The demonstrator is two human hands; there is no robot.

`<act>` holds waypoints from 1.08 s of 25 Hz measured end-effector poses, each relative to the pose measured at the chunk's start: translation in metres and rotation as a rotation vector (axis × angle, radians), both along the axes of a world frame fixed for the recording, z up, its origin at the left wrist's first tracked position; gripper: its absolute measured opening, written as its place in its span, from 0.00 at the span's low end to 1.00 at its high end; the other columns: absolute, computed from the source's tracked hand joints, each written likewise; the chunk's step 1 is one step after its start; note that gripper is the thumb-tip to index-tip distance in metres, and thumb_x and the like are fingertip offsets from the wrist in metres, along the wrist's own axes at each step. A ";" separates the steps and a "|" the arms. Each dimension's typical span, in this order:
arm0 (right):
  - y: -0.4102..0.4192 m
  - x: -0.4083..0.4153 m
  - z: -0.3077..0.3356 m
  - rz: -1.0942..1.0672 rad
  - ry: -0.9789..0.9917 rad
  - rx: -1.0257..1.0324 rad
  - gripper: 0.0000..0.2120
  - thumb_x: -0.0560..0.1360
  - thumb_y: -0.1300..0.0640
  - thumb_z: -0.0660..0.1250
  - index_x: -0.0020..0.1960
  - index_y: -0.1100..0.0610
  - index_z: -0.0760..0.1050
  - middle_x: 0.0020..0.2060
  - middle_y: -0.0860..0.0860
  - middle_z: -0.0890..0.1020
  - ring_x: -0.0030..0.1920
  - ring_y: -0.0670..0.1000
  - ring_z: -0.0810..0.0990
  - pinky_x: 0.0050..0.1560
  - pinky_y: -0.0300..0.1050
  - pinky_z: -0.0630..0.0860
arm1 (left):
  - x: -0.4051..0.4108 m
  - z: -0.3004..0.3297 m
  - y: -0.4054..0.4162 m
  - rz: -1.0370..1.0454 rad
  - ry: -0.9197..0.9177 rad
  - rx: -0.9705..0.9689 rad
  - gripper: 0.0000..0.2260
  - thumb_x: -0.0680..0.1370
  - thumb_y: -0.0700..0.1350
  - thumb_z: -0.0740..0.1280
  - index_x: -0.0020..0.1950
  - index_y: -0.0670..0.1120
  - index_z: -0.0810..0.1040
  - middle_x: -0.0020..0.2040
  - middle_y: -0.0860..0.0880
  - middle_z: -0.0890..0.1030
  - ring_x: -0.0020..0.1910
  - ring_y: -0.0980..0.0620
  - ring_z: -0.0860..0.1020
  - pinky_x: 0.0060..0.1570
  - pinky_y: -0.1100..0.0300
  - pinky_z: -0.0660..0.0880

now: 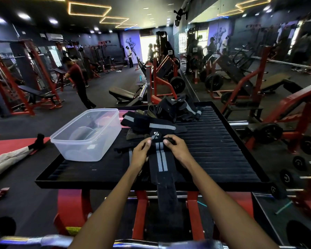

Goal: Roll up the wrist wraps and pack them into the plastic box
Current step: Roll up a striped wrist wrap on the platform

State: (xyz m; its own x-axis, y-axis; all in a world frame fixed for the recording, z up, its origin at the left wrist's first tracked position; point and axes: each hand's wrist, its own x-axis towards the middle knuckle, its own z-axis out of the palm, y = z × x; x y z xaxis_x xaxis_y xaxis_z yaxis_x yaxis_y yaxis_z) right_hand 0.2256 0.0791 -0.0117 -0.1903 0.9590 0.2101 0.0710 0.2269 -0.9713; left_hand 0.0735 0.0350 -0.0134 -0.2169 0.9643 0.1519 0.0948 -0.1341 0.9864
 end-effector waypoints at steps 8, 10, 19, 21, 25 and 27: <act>-0.001 -0.002 0.000 0.048 0.044 -0.120 0.09 0.77 0.52 0.65 0.54 0.55 0.78 0.51 0.48 0.80 0.54 0.47 0.77 0.55 0.40 0.71 | -0.002 0.001 -0.003 0.002 0.038 0.052 0.13 0.78 0.39 0.64 0.63 0.44 0.75 0.57 0.48 0.78 0.49 0.58 0.78 0.42 0.70 0.77; -0.002 -0.001 -0.001 0.032 0.020 -0.109 0.10 0.75 0.53 0.67 0.55 0.56 0.78 0.51 0.49 0.79 0.53 0.47 0.77 0.54 0.40 0.71 | -0.001 0.000 0.000 -0.003 0.064 0.039 0.13 0.78 0.40 0.64 0.62 0.47 0.75 0.59 0.47 0.78 0.54 0.54 0.77 0.46 0.67 0.77; 0.001 -0.004 -0.001 0.036 0.108 -0.159 0.05 0.76 0.51 0.66 0.49 0.51 0.76 0.53 0.52 0.79 0.56 0.51 0.77 0.63 0.49 0.73 | 0.001 0.001 -0.001 0.016 -0.009 0.002 0.14 0.77 0.39 0.65 0.63 0.43 0.74 0.53 0.48 0.79 0.54 0.53 0.77 0.52 0.65 0.76; 0.002 -0.003 -0.003 -0.015 0.025 -0.176 0.07 0.77 0.50 0.64 0.52 0.52 0.75 0.54 0.52 0.79 0.57 0.52 0.77 0.62 0.48 0.73 | 0.003 0.001 -0.001 -0.026 0.035 0.026 0.14 0.77 0.38 0.65 0.63 0.43 0.74 0.55 0.48 0.78 0.55 0.55 0.76 0.52 0.67 0.75; 0.001 -0.001 0.000 0.004 -0.018 -0.109 0.06 0.78 0.58 0.63 0.54 0.52 0.72 0.51 0.50 0.77 0.52 0.49 0.76 0.55 0.43 0.72 | 0.000 -0.005 0.005 -0.033 -0.001 -0.098 0.13 0.80 0.49 0.61 0.63 0.49 0.74 0.59 0.47 0.78 0.59 0.49 0.77 0.54 0.51 0.76; -0.001 -0.003 0.002 0.023 0.021 -0.110 0.05 0.78 0.58 0.62 0.54 0.53 0.72 0.51 0.51 0.77 0.51 0.49 0.76 0.51 0.40 0.72 | 0.001 -0.004 0.004 -0.003 -0.003 -0.090 0.12 0.80 0.46 0.61 0.62 0.47 0.74 0.57 0.46 0.78 0.56 0.49 0.77 0.50 0.56 0.76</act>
State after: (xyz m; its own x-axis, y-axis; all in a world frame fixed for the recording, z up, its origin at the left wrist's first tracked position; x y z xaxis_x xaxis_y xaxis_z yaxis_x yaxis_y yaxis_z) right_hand 0.2230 0.0784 -0.0097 -0.2096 0.9718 0.1084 0.0464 0.1206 -0.9916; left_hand 0.0741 0.0389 -0.0174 -0.2147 0.9746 0.0645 0.0918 -0.0456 0.9947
